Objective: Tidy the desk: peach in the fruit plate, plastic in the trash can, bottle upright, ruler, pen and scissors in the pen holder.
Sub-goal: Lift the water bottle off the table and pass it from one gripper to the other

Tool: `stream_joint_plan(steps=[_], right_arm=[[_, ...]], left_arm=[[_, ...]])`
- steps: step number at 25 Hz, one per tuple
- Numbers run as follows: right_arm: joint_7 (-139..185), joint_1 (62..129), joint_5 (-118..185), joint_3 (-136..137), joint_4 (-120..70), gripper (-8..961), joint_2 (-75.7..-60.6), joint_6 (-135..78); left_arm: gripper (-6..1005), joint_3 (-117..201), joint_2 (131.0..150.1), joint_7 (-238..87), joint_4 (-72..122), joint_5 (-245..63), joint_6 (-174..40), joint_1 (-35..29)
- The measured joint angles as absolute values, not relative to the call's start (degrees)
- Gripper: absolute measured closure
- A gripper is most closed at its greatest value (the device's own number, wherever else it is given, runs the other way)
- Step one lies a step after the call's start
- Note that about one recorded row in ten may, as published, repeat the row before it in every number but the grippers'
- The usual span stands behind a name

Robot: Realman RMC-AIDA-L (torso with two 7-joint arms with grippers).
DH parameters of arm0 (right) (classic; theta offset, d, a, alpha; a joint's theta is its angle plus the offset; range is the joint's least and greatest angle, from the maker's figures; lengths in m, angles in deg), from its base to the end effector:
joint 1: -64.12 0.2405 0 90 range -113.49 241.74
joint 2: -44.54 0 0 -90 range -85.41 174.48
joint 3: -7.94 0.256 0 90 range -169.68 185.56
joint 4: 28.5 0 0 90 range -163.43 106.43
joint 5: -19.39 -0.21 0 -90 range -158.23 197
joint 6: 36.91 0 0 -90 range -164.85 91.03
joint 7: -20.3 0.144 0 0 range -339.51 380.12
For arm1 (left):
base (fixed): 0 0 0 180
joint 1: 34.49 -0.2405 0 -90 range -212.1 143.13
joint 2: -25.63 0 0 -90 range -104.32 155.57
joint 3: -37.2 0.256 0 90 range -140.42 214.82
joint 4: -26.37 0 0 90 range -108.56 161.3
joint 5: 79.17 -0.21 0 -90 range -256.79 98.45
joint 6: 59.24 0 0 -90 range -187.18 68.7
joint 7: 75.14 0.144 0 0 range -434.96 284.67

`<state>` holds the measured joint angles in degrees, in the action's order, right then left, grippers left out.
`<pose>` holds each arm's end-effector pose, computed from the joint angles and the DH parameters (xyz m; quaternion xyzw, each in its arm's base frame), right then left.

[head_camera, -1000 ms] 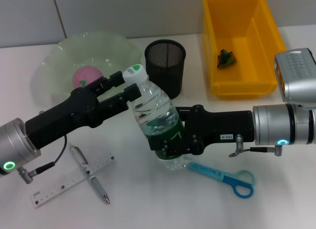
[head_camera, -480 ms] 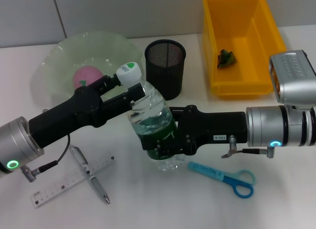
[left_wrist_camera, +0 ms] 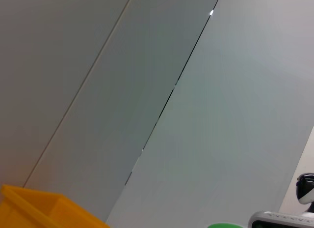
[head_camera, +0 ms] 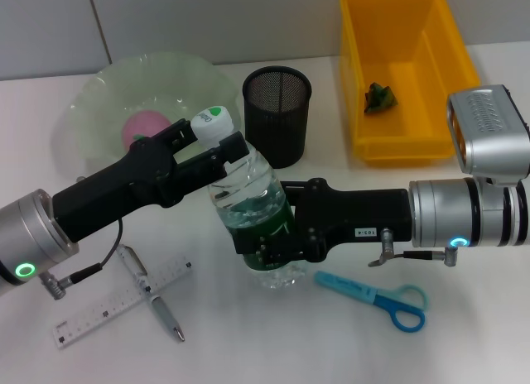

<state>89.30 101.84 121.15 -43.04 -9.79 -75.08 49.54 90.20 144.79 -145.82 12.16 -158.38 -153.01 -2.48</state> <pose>0.2184 0.3226 -0.0649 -0.9348 0.1845 0.3010 0.0389 -0.2239 0.3110 -0.0346 -0.8382 -0.2632 -0.4707 0.0817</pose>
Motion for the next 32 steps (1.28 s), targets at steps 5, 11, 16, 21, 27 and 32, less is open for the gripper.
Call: stream_joint_plan(steps=[5,11,16,21,27,32], right_arm=[[89.3,101.7,121.2,-43.0,-9.9,199,-75.08,49.5],[89.3,101.7,121.2,-43.0,-9.9,199,-75.08,49.5],[89.3,101.6,121.2,-43.0,-9.9,199,-75.08,49.5],[89.3,101.5,121.2,-43.1,-9.9,199,-75.08,49.6],[89.3,101.5,121.2,-43.2,-9.9,198,-75.08,49.6],[89.3,101.5,121.2,-43.2,-9.9,198,-75.08,49.5]], left_arm=[[192,90.2,144.80,-145.8,12.3,-157.9,-153.3,-2.3],[192,90.2,144.81,-145.4,13.0,-157.9,-153.2,-2.1],[192,90.2,144.81,-144.2,14.3,-157.9,-153.1,-1.5],[192,90.2,144.81,-144.2,14.4,-157.9,-153.0,-1.4],[192,90.2,144.81,-144.2,14.4,-157.9,-153.2,-1.4],[258,90.2,144.81,-144.2,14.3,-157.9,-153.3,-1.4]])
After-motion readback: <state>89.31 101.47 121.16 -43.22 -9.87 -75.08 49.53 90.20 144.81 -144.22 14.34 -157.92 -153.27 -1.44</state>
